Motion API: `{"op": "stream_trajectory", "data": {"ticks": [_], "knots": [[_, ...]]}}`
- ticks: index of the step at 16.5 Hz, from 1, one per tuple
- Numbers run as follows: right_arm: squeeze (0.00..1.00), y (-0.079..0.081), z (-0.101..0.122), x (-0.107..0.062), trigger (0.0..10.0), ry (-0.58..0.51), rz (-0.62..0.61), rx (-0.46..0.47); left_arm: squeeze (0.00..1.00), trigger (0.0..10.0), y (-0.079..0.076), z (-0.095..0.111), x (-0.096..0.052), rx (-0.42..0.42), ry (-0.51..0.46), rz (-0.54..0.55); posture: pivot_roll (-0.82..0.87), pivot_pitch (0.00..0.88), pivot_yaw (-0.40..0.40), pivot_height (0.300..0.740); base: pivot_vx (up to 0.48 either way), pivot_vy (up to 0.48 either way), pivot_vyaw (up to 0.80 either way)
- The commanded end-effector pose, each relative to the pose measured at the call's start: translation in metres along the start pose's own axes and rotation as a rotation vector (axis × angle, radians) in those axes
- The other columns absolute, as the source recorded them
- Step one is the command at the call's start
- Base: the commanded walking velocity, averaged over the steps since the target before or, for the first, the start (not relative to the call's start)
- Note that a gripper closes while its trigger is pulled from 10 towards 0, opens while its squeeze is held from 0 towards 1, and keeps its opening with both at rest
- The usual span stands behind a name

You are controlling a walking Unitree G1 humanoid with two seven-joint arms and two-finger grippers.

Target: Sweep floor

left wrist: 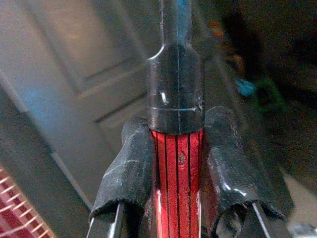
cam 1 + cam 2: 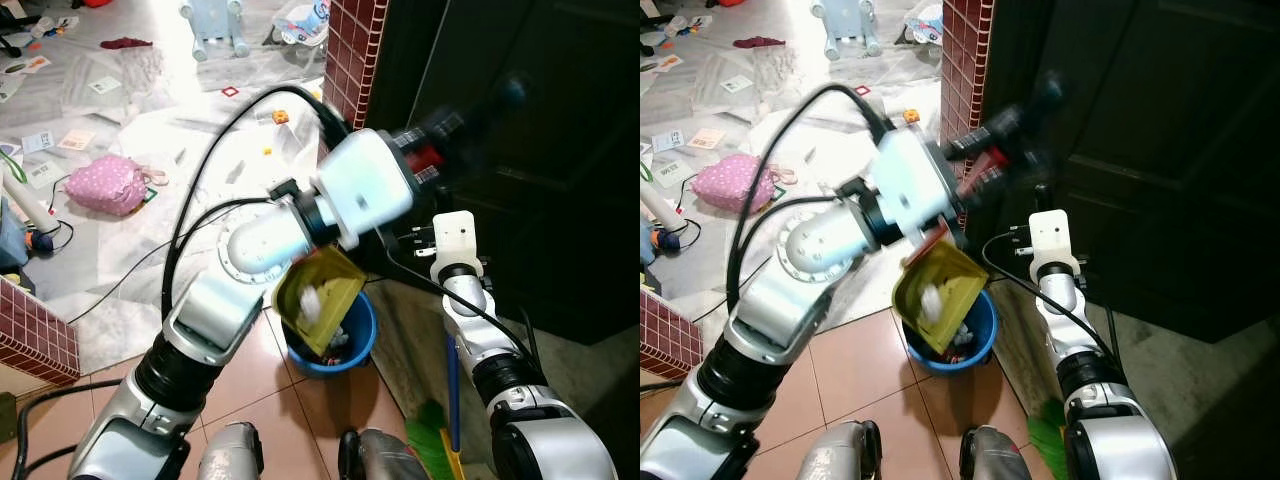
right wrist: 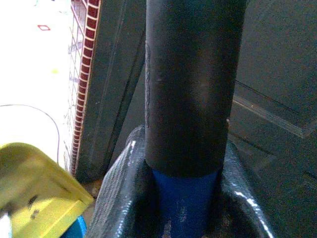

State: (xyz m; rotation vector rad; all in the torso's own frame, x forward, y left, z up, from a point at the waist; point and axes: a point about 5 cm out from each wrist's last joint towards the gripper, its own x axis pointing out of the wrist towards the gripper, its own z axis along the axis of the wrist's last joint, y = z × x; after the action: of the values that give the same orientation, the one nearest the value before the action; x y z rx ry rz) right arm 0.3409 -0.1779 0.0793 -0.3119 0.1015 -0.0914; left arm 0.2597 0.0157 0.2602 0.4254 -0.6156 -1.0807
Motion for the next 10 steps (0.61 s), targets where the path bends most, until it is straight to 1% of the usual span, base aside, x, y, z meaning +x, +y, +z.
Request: {"op": "stream_trajectory", "data": {"ticks": [1,2,3,4,5,6,7,8,10], "knots": [[0.00,-0.002,0.008,0.004,10.0,-0.037,-0.004,-0.019,0.00,10.0,-0.003,0.003,0.001,0.047,0.028,-0.055,0.00,0.094,-0.048,0.740,0.000,0.000,0.00],[0.00,-0.003,0.008,0.003,10.0,-0.036,-0.005,-0.019,0.00,10.0,-0.001,0.005,0.001,0.055,0.020,-0.040,0.00,0.094,-0.048,0.740,0.000,0.000,0.00],[0.00,-0.003,0.007,0.003,10.0,-0.034,-0.004,-0.020,0.00,10.0,0.009,0.011,0.002,0.138,-0.004,0.014,0.00,0.094,-0.049,0.740,0.000,0.000,0.00],[0.00,-0.002,0.007,0.004,10.0,-0.035,-0.002,-0.021,0.00,10.0,0.014,0.014,0.002,0.204,-0.013,0.026,0.00,0.094,-0.049,0.740,0.000,0.000,0.00],[0.00,-0.002,0.007,0.004,10.0,-0.034,-0.001,-0.021,0.00,10.0,0.019,0.015,0.002,0.129,-0.036,0.091,0.01,0.094,-0.048,0.740,0.000,0.000,0.00],[0.00,-0.002,0.007,0.004,10.0,-0.034,-0.001,-0.021,0.00,10.0,0.025,0.017,0.002,0.135,-0.047,0.127,0.01,0.094,-0.048,0.740,0.000,0.000,0.00],[0.00,-0.002,0.007,0.004,10.0,-0.035,-0.001,-0.020,0.00,10.0,0.031,0.020,0.001,0.167,-0.056,0.169,0.01,0.094,-0.048,0.740,0.000,0.000,0.00],[0.00,-0.002,0.007,0.003,10.0,-0.035,-0.003,-0.017,0.00,10.0,0.047,0.028,-0.002,0.161,-0.088,0.272,0.00,0.096,-0.047,0.740,0.000,0.000,0.00],[0.00,-0.002,0.006,0.003,10.0,-0.033,-0.003,-0.016,0.00,10.0,0.062,0.034,-0.007,0.162,-0.110,0.352,0.00,0.096,-0.047,0.740,0.000,0.000,0.00]]}}
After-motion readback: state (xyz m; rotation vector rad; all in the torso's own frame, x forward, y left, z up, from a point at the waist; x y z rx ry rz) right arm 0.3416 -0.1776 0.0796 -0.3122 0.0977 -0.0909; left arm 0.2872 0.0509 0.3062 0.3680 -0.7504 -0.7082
